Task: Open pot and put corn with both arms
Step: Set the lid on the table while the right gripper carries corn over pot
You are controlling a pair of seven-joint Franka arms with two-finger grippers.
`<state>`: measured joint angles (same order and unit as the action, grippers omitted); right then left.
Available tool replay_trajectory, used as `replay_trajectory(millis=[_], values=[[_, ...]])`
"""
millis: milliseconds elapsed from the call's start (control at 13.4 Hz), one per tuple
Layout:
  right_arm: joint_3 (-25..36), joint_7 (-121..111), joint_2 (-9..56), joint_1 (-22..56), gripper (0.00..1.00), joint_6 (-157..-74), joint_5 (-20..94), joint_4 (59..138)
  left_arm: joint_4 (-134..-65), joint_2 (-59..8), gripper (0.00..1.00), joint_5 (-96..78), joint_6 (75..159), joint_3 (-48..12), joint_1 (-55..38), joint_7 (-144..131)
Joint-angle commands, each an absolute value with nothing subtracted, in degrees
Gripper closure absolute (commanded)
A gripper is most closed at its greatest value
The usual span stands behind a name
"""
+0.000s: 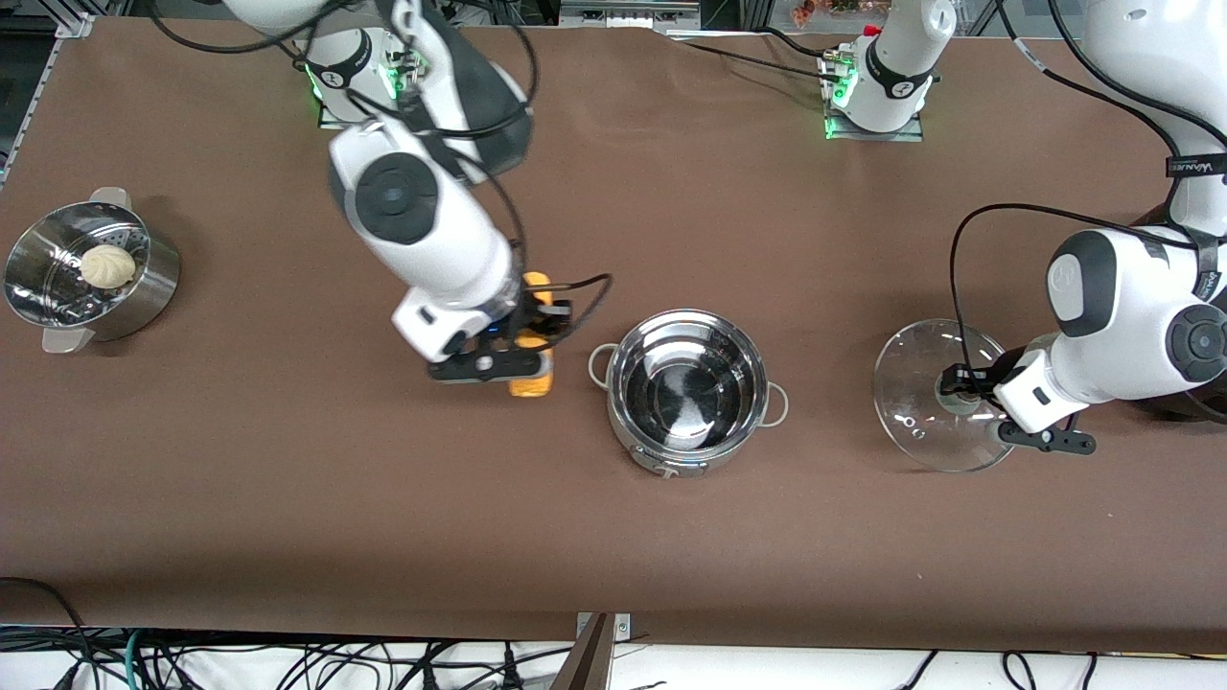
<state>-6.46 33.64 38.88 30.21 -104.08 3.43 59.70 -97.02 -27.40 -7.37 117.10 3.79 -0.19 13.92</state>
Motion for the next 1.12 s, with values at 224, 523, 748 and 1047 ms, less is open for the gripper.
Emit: replay_trajectory(millis=[224, 523, 748, 1047], values=[[-4.6, 42.6, 46.8, 36.5, 1.0, -114.2, 2.9, 51.1, -107.3, -28.0, 1.0, -5.1, 130.0, 3.5, 0.6, 15.6], [-3.1, 44.2, 50.7, 40.5, 1.0, -120.7, 2.8, 49.6, -108.7, -29.2, 1.0, -5.1, 132.6, 4.0, 0.7, 15.6], [-3.2, 46.1, 52.6, 41.5, 1.0, -125.2, 2.9, 49.5, -109.1, -28.8, 0.04, -5.1, 132.5, 4.1, 0.6, 15.5], [-3.4, 46.2, 54.5, 42.4, 1.0, -128.0, 2.9, 49.5, -111.1, -23.9, 0.0, -5.1, 132.5, 4.7, 0.7, 14.8]])
